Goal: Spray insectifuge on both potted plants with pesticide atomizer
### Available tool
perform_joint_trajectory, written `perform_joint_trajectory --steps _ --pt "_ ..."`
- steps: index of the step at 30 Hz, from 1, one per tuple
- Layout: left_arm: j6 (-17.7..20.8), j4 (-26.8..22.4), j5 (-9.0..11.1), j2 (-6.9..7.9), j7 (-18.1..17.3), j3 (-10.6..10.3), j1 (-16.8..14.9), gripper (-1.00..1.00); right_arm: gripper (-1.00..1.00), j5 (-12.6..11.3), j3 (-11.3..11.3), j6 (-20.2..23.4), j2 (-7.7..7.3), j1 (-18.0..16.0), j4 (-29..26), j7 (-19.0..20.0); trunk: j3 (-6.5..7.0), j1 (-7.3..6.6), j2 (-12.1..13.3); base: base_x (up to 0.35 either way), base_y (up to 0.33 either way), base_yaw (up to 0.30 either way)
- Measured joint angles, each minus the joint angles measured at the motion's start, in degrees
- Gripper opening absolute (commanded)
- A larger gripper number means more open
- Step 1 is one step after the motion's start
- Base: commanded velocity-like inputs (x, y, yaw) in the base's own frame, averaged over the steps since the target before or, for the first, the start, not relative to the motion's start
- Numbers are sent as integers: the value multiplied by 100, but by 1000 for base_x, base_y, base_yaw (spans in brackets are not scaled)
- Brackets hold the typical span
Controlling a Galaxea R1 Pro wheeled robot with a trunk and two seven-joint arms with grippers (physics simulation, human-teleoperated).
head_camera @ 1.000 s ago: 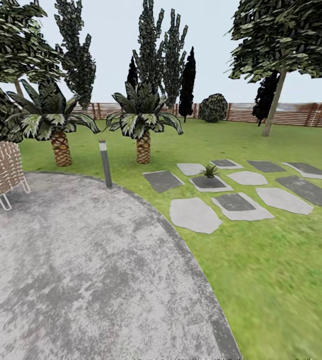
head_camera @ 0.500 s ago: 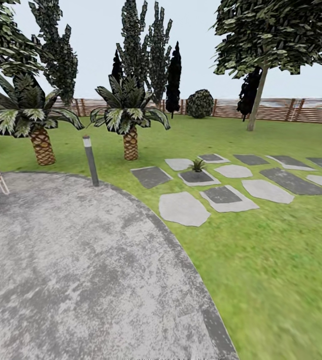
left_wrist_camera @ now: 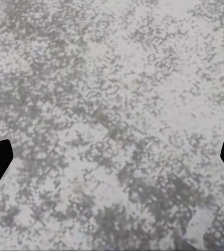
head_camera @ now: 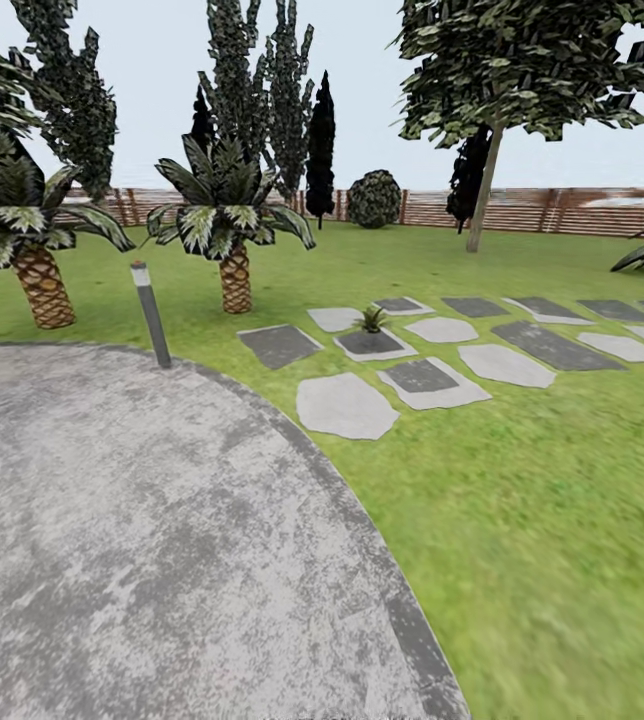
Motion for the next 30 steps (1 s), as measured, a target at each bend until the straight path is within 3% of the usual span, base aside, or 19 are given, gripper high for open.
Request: perform_joint_trajectory --steps 30 --pt "0 -9 0 8 2 0 -1 100 100 0 15 0 0 0 0 0 -735 616 -1125 0 0 -172"
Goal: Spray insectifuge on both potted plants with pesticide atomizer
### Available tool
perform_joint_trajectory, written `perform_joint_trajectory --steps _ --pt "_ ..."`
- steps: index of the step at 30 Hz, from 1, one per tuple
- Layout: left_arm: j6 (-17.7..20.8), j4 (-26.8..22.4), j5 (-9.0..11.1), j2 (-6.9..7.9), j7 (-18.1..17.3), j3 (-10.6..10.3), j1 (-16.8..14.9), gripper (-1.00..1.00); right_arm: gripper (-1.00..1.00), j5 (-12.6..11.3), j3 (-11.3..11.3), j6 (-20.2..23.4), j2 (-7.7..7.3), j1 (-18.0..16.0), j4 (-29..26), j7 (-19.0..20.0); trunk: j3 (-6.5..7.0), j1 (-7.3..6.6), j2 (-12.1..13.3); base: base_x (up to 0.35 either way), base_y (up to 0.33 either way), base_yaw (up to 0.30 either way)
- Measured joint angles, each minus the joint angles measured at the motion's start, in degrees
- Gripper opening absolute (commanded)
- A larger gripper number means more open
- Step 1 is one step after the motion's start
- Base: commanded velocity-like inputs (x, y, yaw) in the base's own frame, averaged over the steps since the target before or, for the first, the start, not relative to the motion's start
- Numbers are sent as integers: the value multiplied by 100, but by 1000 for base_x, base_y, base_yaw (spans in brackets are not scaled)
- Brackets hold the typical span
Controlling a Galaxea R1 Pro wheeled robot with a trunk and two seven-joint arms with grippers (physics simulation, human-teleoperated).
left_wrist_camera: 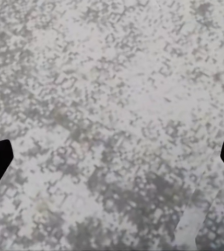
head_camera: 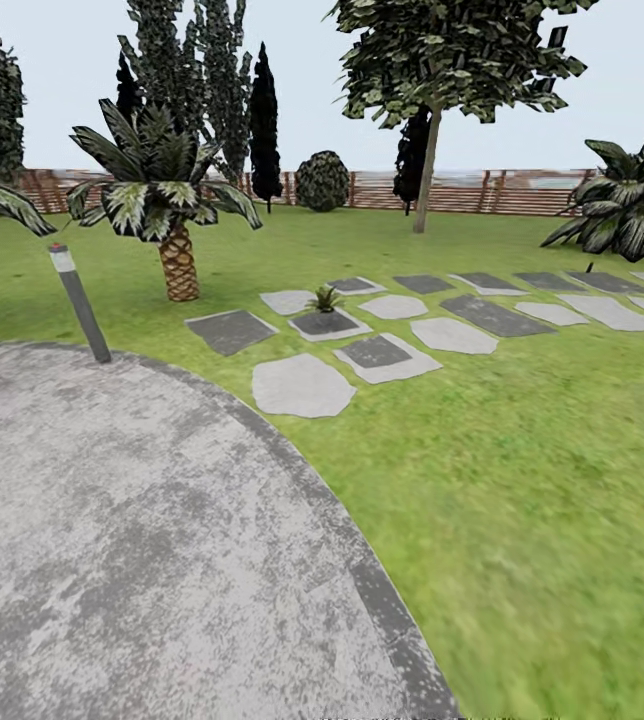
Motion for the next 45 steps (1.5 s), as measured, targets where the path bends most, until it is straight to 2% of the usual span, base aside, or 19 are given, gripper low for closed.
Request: perform_joint_trajectory --steps 20,37,45 --pt "0 1 -3 1 -4 0 1 100 100 2 1 -7 0 -1 -2 0 -143 0 0 0 0 -157" --pt "1 7 -39 -3 -4 -1 1 100 100 18 8 -25 1 -1 -30 7 -146 0 0 0 0 -7" --pt "0 9 -33 -6 -10 0 0 100 100 16 2 -25 0 0 -27 23 -94 0 0 0 0 -167"
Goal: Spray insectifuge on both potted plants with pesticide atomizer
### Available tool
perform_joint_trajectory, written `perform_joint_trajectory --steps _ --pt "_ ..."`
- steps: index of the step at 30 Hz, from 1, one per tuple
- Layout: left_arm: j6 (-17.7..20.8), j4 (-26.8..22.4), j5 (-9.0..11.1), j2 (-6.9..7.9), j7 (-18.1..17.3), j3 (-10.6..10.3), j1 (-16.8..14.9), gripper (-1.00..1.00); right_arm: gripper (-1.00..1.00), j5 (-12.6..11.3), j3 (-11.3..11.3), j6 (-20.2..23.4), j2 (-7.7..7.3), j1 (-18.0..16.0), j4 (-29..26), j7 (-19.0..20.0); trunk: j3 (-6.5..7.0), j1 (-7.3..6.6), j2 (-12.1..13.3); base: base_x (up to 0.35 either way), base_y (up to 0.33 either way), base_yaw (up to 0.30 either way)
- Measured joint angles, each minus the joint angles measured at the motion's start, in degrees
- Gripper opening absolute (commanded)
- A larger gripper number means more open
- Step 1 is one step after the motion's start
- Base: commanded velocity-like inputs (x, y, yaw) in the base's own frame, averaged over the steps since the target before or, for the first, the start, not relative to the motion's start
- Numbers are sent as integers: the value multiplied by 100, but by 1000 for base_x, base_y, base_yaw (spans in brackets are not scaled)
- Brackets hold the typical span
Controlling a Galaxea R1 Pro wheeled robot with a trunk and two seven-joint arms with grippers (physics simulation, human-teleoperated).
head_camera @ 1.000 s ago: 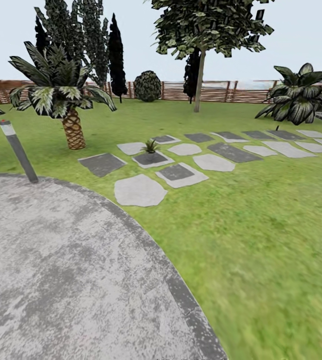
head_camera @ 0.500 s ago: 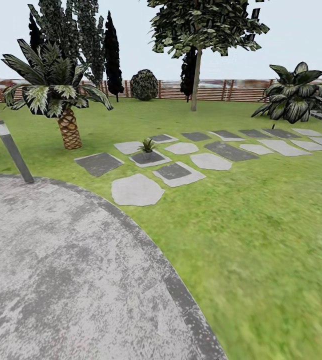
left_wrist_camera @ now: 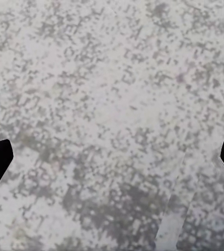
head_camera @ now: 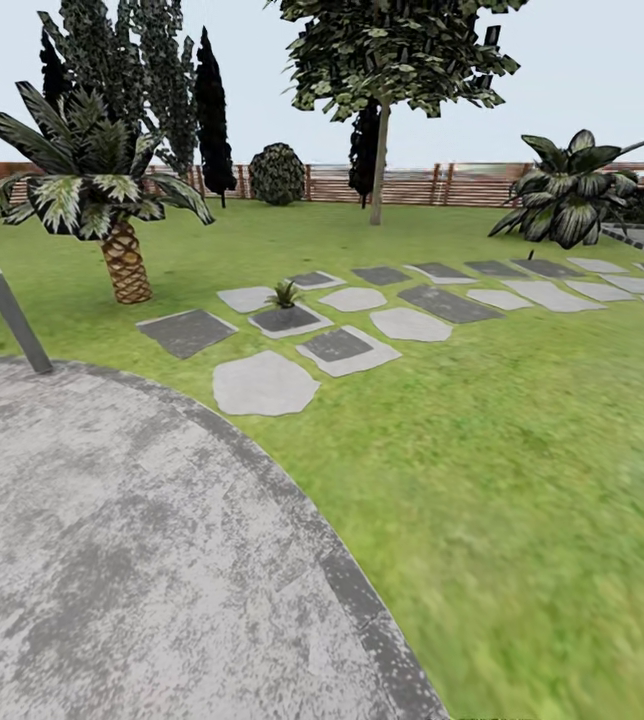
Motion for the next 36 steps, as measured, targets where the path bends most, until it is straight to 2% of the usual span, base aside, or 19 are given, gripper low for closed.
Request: perform_joint_trajectory --steps 12,27,36 --pt "0 0 26 6 1 0 0 100 100 0 -1 -2 0 0 9 -10 83 -2 0 44 0 -222" --pt "0 0 32 8 6 0 7 100 100 0 -1 -2 0 0 9 -15 187 -4 0 326 0 -222" --pt "0 -2 25 31 6 0 10 100 100 6 5 -1 0 -1 25 -15 205 -4 0 339 0 -41"
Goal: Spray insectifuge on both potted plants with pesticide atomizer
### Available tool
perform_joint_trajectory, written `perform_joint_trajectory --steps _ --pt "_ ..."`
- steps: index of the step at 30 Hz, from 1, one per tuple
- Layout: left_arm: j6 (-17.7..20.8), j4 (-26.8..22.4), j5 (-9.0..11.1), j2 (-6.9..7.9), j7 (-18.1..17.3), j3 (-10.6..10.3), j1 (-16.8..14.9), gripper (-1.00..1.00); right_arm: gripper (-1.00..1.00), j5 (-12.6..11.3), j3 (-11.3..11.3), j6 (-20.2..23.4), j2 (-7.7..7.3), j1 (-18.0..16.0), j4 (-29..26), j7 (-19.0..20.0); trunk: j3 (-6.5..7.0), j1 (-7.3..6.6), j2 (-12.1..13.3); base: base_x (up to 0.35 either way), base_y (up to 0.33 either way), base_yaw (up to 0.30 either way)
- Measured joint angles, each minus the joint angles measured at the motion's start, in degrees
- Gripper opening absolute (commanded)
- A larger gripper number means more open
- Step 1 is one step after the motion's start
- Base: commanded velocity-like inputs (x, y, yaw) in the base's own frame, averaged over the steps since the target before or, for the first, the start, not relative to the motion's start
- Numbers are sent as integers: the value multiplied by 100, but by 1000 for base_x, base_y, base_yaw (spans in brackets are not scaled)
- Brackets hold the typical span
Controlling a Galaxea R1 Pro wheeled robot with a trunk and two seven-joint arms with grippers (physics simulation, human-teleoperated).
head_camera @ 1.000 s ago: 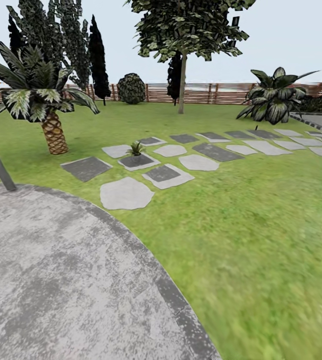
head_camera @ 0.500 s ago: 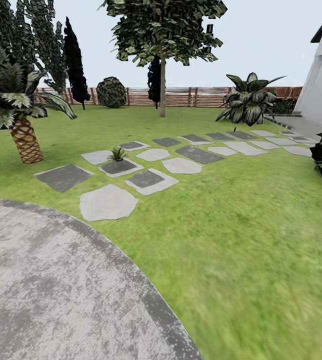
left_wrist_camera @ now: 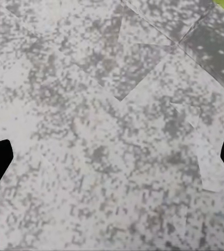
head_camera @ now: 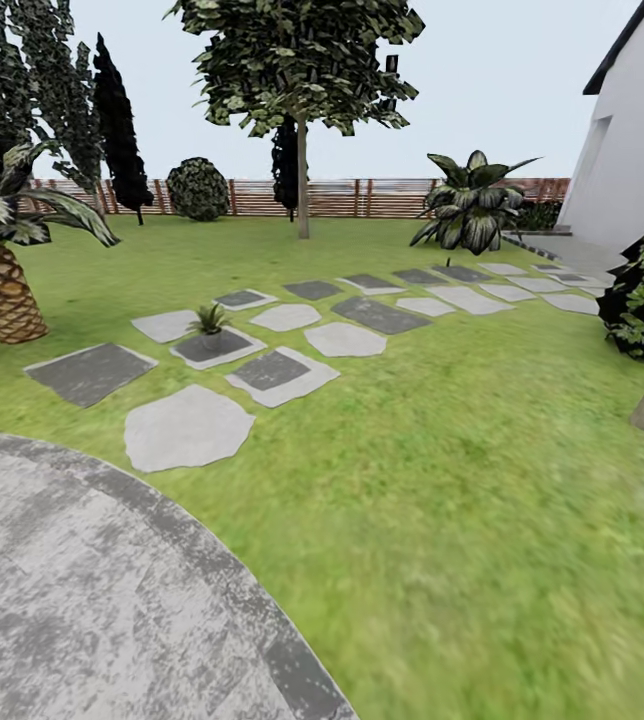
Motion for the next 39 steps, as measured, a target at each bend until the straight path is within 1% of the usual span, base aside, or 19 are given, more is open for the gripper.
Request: perform_joint_trajectory --steps 39 --pt "0 1 -8 2 0 0 -9 100 100 -5 -12 6 0 0 43 -8 0 0 0 340 0 0"
